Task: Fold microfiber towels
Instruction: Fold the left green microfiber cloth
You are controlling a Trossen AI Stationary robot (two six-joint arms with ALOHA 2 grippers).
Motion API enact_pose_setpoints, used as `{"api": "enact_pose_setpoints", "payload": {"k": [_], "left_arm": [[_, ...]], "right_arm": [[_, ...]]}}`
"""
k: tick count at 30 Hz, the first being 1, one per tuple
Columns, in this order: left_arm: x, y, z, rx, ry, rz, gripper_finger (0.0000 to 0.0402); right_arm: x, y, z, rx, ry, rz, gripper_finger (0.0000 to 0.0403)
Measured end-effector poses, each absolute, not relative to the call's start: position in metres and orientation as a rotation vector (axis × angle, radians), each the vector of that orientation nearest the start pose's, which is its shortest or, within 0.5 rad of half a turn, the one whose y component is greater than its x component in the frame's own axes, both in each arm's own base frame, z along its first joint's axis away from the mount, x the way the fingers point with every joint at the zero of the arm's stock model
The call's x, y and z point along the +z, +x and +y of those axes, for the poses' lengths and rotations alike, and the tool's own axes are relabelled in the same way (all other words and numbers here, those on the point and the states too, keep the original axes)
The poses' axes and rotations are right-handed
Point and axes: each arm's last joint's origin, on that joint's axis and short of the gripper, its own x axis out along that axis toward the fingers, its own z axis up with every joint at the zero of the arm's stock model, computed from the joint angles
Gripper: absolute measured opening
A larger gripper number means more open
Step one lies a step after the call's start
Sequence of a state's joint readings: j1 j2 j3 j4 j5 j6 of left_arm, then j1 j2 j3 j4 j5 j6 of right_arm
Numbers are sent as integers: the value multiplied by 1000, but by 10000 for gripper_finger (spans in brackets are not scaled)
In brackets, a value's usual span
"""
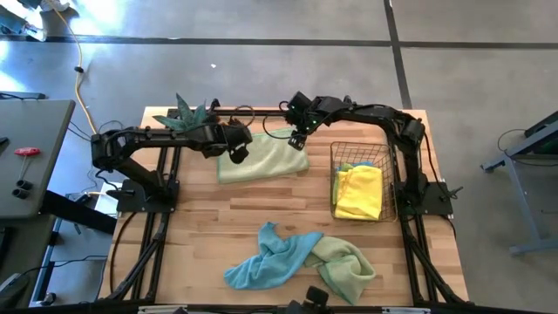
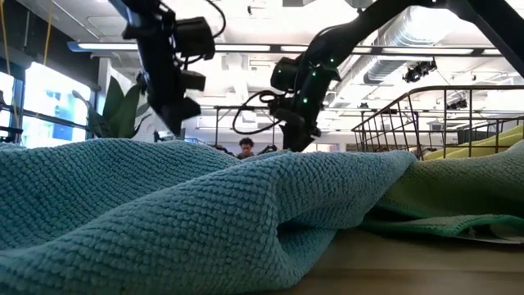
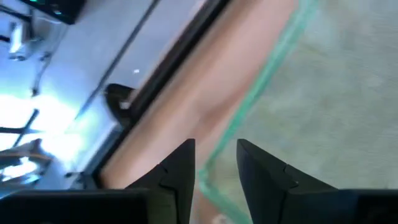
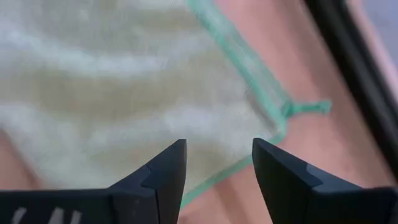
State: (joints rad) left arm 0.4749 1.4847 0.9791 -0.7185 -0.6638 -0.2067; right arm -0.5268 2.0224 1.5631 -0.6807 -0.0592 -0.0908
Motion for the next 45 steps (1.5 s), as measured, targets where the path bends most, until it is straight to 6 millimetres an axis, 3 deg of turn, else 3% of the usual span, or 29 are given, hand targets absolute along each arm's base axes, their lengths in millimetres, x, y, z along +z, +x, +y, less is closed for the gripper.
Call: {"api": "enact_pose_setpoints", "payload": {"k": [4,8,15,22,29,35,45], "left_arm": [[225,232,136,1057,-123,1220,110],[215,232,121,931,-240,1251,110],[196,234,96,853,-243,1277,110],[196,239,81,829,-236,1263,110],[210,228,77,876,-220,1242,110],[235,216,74,895,-285,1089,110],[251,214,57,881,-530,909,110]], "right_arm": [[189,366,-197,-322,309,1152,177],[177,370,-180,-268,302,1167,177],[153,365,-153,-213,294,1251,177],[142,363,-139,-191,272,1286,177],[143,364,-128,-180,202,1342,177],[147,358,-126,-158,207,1381,177],[191,356,-126,-189,238,1194,177]]}}
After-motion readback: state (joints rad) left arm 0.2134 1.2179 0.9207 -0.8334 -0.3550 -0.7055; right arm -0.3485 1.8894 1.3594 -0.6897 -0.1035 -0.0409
